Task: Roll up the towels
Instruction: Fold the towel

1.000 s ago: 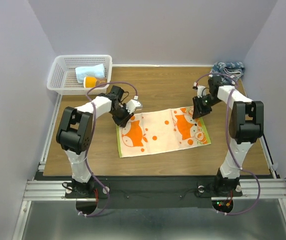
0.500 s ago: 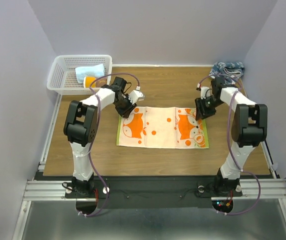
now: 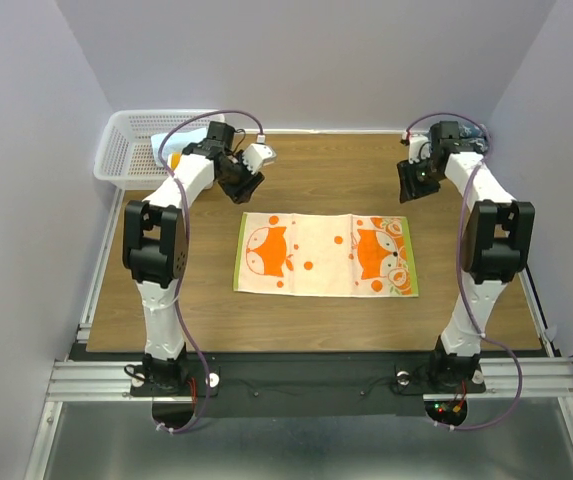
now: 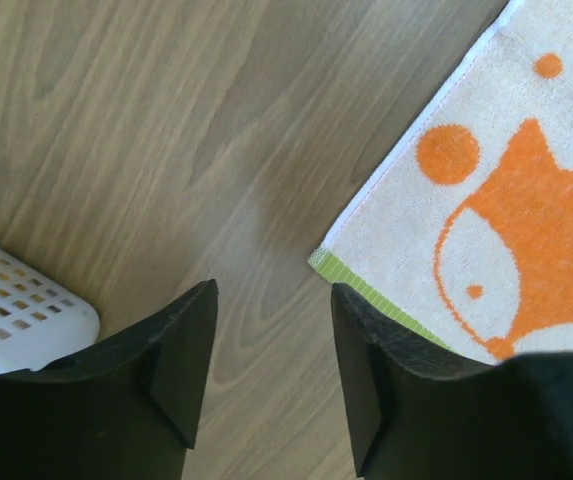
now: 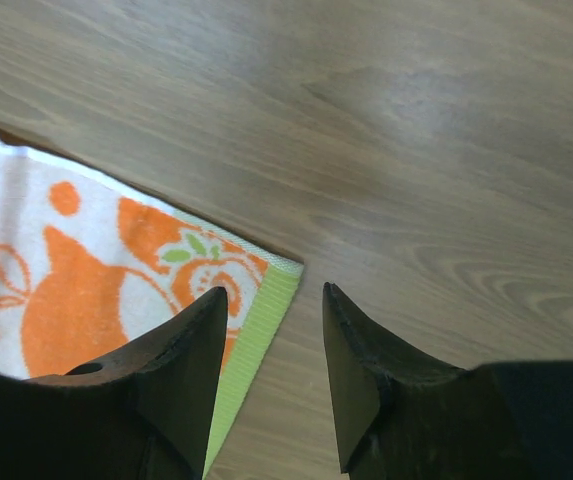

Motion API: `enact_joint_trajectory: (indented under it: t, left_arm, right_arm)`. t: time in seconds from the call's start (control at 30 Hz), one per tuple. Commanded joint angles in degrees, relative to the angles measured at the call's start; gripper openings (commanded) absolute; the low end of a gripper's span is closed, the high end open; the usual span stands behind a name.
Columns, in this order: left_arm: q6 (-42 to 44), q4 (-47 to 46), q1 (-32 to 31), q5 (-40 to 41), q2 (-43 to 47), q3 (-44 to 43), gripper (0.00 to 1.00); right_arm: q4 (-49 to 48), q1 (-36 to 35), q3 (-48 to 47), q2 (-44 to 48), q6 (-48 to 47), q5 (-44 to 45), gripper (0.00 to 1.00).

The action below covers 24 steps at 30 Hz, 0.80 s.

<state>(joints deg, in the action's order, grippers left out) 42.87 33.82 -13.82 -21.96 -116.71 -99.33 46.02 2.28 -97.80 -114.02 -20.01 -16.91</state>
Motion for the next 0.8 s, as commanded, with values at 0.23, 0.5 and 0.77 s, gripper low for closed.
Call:
enact_joint_trajectory:
  t: [0.23,0.5,0.77]
  left_arm:
    - [-1.2,-1.6,-0.4,2.8,-2.4,0.4,0.66]
    - [-2.0,-1.9,-0.3,3.4,-4.1,0.5,0.67]
    - [-2.3,-1.6,-0.3,3.1,-5.6,1.0,0.66]
  right_arm:
    - [-0.1,0.4,0.0,-6.6,0.3,0.9,0.48]
    - [-1.5,0.4,2.3,-8.6,1.6,1.6,0.38]
    - [-2.3,0.4,3.9,-9.3,1.7,2.4,0.31]
